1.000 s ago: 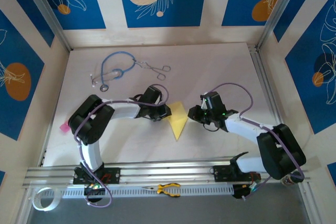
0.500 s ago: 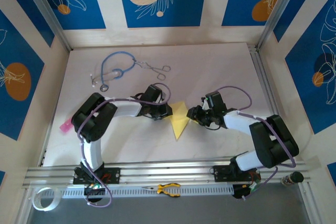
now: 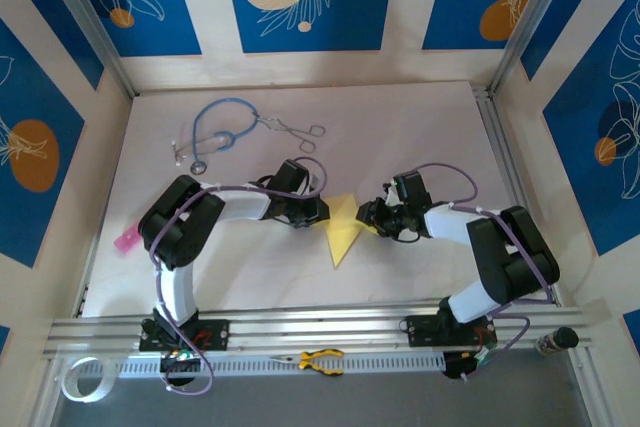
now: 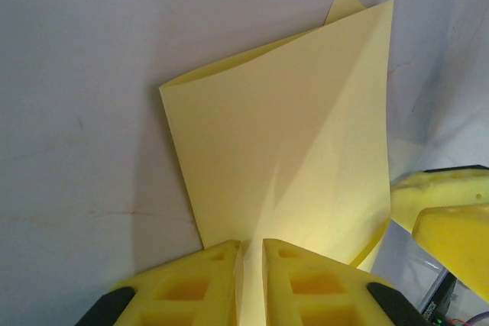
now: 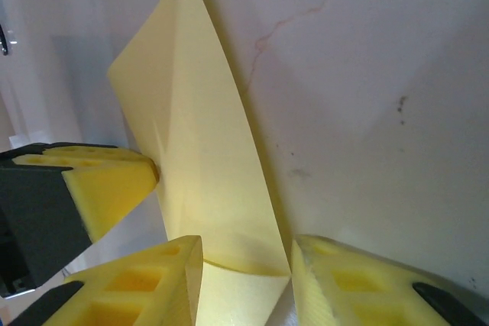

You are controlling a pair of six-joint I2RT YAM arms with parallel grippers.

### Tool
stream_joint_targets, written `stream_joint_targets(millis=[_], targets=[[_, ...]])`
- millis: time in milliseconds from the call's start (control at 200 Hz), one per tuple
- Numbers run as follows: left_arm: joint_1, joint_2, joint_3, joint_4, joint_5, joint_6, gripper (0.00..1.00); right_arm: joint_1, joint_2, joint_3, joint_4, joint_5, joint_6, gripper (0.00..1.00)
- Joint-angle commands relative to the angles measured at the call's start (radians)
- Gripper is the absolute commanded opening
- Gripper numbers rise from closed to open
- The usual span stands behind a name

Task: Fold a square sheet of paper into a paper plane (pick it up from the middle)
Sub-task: Fold the wing for the fifth time at the center of the table.

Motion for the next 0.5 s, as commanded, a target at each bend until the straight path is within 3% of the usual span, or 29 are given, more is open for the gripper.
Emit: stream_joint_targets(millis=[0,215,495], targets=[[0.001,0.042,0.012,-0.042,-0.002,0.029,0.17,-0.005,0.022,0.027,0.004,-0.047,-0.006,0.36],[0.001,0.045,0.011,-0.039,0.001,0.031,0.17,-0.011,0.019,0.027,0.007,-0.058,-0.01,0.36],[0.002,0.063,0.014,-0.035,0.006,0.043,0.17,-0.051,0.067,0.055,0.051,-0.221,-0.061,0.32]])
